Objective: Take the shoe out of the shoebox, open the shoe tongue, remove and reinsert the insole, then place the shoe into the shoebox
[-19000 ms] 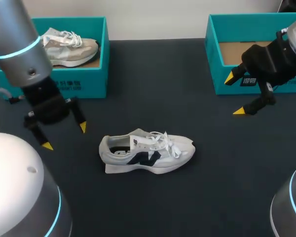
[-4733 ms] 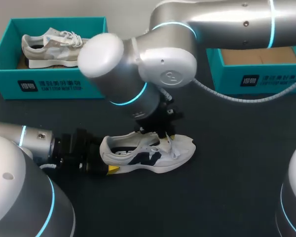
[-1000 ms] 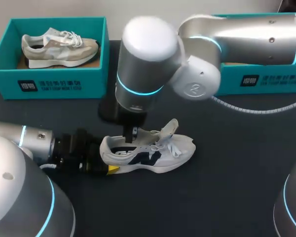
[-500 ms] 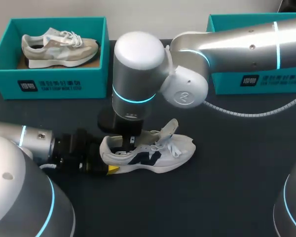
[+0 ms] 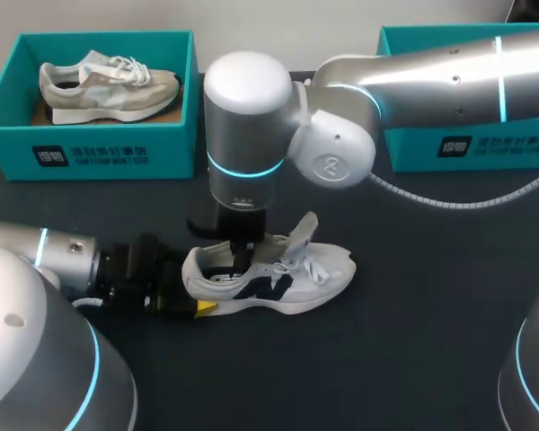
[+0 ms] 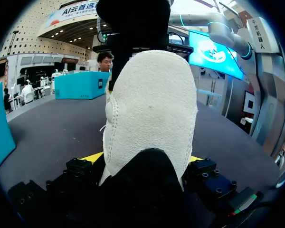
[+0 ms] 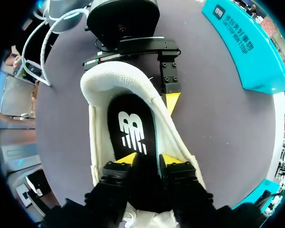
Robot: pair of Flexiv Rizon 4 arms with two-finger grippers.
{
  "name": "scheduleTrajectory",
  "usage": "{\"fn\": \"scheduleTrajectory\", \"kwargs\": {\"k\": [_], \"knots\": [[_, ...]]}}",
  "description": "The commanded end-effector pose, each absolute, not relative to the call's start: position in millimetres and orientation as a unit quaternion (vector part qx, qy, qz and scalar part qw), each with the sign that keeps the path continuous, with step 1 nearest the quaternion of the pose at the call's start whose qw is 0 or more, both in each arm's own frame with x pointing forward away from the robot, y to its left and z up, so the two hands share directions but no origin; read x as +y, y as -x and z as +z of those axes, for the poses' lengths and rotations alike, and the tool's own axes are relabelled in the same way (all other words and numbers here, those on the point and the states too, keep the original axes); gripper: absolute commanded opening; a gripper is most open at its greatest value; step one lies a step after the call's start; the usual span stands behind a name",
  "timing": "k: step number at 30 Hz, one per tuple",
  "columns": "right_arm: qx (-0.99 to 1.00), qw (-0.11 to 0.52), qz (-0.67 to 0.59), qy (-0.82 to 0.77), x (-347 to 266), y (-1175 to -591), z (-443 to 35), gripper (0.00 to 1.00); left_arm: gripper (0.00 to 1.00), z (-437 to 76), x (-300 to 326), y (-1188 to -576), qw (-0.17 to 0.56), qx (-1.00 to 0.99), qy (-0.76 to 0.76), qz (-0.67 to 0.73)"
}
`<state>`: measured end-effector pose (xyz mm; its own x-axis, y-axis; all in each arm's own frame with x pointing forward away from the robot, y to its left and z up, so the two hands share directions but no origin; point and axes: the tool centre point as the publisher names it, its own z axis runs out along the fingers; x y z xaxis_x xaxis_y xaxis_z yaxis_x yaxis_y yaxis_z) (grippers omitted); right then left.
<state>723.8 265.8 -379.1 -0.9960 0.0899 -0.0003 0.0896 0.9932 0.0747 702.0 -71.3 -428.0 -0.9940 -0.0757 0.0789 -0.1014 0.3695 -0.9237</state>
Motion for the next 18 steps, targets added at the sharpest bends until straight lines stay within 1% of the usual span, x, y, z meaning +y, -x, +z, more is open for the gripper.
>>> {"fn": "scheduleTrajectory", "kwargs": {"k": [1,2,4,7,9,15,17,18], "knots": [[0.998,-0.001,0.035,-0.046,267.7,-730.3,-389.2,0.55,0.00,-436.5,-74.0,-706.6,0.011,-0.828,-0.053,0.558],[0.998,-0.001,0.034,-0.046,267.6,-731.7,-391.3,0.50,0.00,-436.5,-74.0,-706.6,0.011,-0.828,-0.053,0.558],[0.999,-0.002,0.029,-0.042,267.8,-734.3,-395.6,0.54,0.00,-436.5,-74.0,-706.6,0.011,-0.828,-0.053,0.558],[0.999,-0.007,0.030,-0.041,268.0,-736.6,-403.0,0.54,0.00,-436.5,-74.0,-706.6,0.011,-0.828,-0.053,0.558],[0.999,-0.014,0.032,-0.038,269.2,-736.5,-408.1,0.49,0.00,-436.5,-74.0,-706.6,0.011,-0.828,-0.053,0.558],[0.998,-0.033,0.036,-0.039,273.7,-727.3,-419.6,0.45,0.00,-436.5,-74.0,-706.6,0.011,-0.828,-0.053,0.558],[0.998,-0.039,0.036,-0.040,275.3,-721.8,-422.7,0.40,0.00,-436.5,-74.0,-706.6,0.011,-0.828,-0.053,0.558],[0.998,-0.043,0.036,-0.041,276.0,-719.1,-424.2,0.39,0.00,-436.5,-74.0,-706.6,0.011,-0.828,-0.053,0.558]]}}
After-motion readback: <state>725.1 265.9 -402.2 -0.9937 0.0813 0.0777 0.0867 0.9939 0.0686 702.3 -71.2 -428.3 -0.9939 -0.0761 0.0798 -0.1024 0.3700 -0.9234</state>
